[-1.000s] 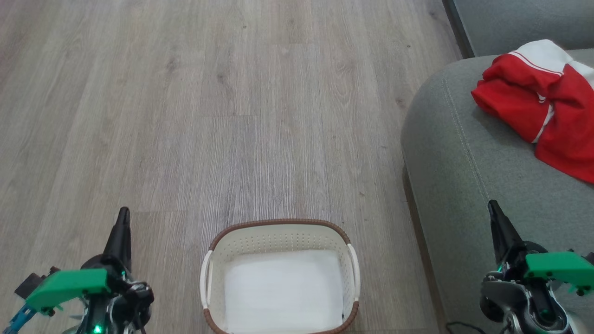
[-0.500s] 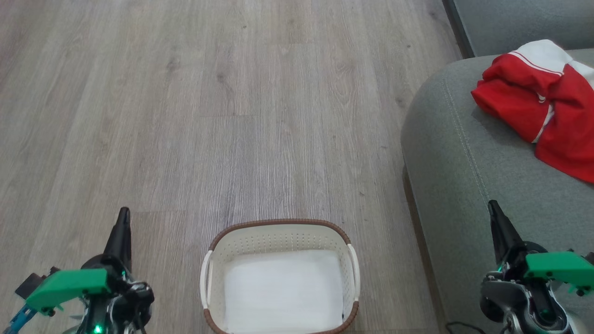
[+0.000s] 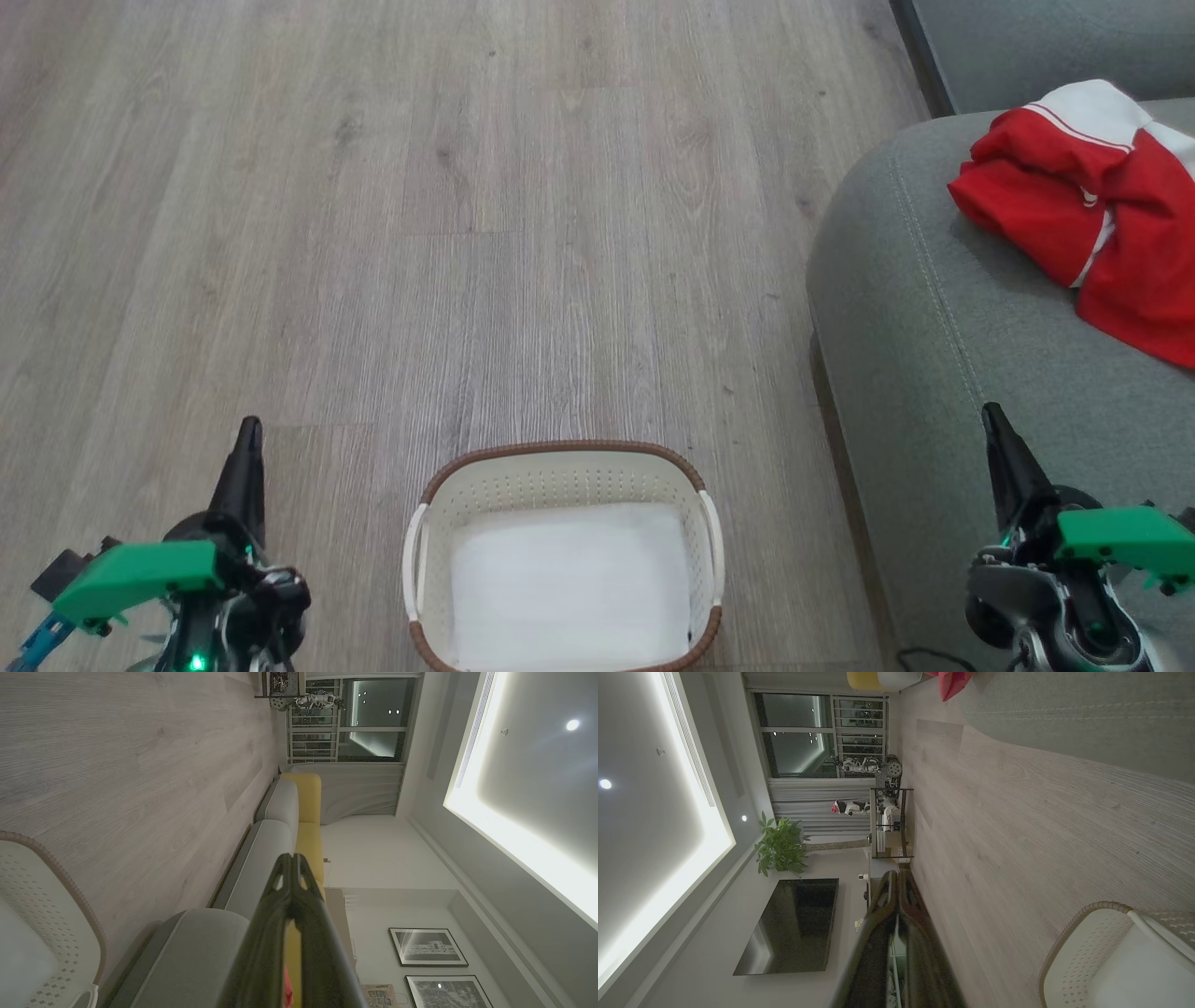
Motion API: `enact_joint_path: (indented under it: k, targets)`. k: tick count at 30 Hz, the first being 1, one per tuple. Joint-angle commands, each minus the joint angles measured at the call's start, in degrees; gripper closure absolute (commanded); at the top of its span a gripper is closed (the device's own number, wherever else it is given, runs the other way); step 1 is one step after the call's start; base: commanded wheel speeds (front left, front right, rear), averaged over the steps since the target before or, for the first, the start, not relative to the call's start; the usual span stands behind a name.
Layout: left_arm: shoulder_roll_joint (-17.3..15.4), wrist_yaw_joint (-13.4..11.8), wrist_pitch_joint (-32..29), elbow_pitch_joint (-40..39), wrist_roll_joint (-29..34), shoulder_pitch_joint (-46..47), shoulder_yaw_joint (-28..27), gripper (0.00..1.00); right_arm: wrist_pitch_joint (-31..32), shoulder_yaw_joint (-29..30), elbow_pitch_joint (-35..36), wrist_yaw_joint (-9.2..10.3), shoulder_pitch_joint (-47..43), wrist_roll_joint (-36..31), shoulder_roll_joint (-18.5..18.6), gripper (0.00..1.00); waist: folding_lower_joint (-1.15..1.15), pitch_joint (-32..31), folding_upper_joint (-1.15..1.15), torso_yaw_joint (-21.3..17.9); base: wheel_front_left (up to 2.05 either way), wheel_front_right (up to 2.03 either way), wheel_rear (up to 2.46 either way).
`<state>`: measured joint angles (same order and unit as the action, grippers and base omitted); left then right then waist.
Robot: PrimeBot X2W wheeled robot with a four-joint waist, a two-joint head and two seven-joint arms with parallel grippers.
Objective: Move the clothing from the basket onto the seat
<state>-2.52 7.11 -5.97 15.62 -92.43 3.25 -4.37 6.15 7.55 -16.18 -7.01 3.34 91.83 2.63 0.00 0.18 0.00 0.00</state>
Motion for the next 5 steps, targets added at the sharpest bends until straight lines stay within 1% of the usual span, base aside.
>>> enact_joint_path:
  k: [1,5]
  targets:
    - [-0.5,0.4,-0.4,-1.6,0.2,2.9,-2.1,1.00,0.3,-1.0,2.2,-0.47,2.8,0.3,0.2,1.00,0.00,0.0,0.00,0.0,0.00,0.00,0.00]
    - [-0.5,0.4,-0.5,-1.6,0.2,2.9,-2.1,1.00,0.3,-1.0,2.2,-0.47,2.8,0.3,0.2,1.00,0.00,0.0,0.00,0.0,0.00,0.00,0.00]
